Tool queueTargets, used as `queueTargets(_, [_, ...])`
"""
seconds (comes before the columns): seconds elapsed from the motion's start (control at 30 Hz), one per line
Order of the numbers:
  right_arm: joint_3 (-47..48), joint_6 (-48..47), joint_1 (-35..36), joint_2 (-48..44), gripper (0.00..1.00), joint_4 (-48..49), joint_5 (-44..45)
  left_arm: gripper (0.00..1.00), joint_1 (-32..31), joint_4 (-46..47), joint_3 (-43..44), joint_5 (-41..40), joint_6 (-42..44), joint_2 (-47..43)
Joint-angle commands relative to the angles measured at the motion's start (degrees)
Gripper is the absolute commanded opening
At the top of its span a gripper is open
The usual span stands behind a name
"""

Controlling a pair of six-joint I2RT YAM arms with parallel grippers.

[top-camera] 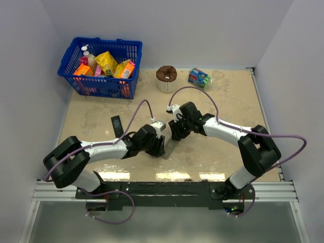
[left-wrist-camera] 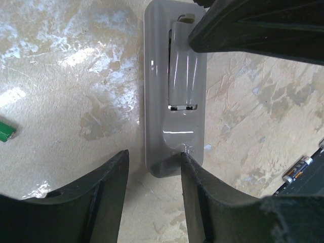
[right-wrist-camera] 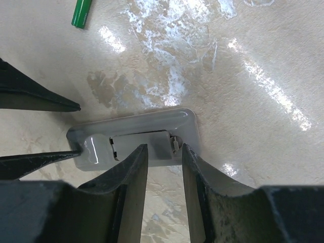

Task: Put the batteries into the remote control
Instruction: Load the battery cover into the remote control.

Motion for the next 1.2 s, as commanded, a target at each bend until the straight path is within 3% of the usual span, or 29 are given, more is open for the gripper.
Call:
queueTargets(0.0, [1.1,-1.3,0.1,0.6,0.35,0.6,-1.0,0.5,-0.2,0.1,1.2,1.6,1.1,1.6])
queueTargets(0.23, [0.4,-1.3,0.0,1.4,0.25,0.3,-3.6,0.5,-0.2,-0.3,1.7,1.3,1.4,2.0])
queueTargets(0.63, [0.0,-3.9,0.3,3.3,0.19,-1.0,-5.9,0.49,-0.2,-0.3,1.9,1.1,1.5,2.3])
queueTargets(1.0, [0.4,0.5,2.5,6.8,0.18,-2.7,5.2,0.49,-0.2,-0.6,1.9,0.3,1.5,1.9])
queueTargets(1.17, [2.0,1.1,2.6,3.9,0.18,-3.4,2.4,0.49,-0.2,-1.2,2.3,-1.2,1.1,0.8])
